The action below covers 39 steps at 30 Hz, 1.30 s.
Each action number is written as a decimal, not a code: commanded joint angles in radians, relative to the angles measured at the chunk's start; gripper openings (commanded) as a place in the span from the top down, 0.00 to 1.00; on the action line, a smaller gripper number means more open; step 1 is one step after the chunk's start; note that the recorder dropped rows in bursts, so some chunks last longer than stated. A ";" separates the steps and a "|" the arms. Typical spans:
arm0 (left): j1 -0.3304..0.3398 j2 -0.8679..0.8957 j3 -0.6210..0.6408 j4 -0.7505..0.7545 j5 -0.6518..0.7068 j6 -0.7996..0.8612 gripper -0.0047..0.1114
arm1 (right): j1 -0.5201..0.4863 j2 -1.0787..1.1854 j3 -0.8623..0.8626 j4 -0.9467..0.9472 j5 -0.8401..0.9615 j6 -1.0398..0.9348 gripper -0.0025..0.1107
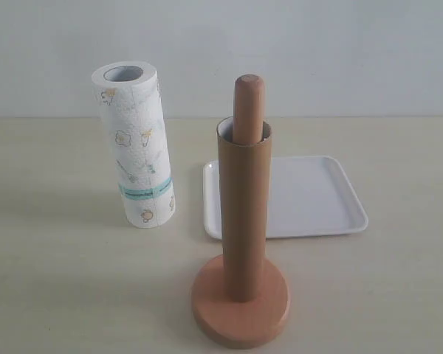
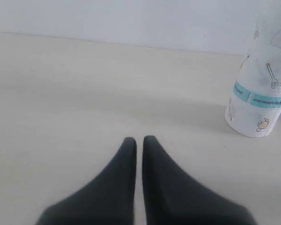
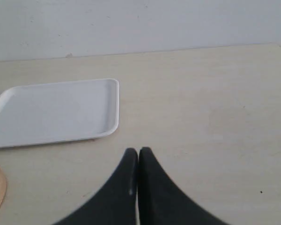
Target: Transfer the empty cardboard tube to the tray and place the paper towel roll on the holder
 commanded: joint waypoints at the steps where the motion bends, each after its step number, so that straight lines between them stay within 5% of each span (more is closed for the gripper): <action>1: -0.004 -0.003 0.004 0.002 0.001 -0.008 0.92 | -0.003 -0.004 -0.001 -0.003 -0.009 -0.002 0.98; 11: -0.004 -0.003 0.004 0.002 0.001 -0.008 0.92 | -0.003 -0.004 -0.001 -0.003 -0.495 -0.040 0.98; 21: -0.004 -0.003 0.004 0.002 0.001 -0.008 0.92 | -0.003 -0.004 -0.009 0.019 -1.367 0.215 0.98; 25: -0.004 -0.003 0.004 0.002 0.001 -0.008 0.92 | -0.003 -0.004 -0.209 0.032 -1.133 0.200 0.98; 33: -0.004 -0.003 0.004 0.002 0.001 -0.008 0.92 | -0.003 0.356 -0.683 -0.041 -0.013 0.086 0.98; 39: -0.004 -0.003 0.004 0.002 0.001 -0.008 0.92 | -0.003 0.535 -0.681 0.106 0.188 0.039 0.98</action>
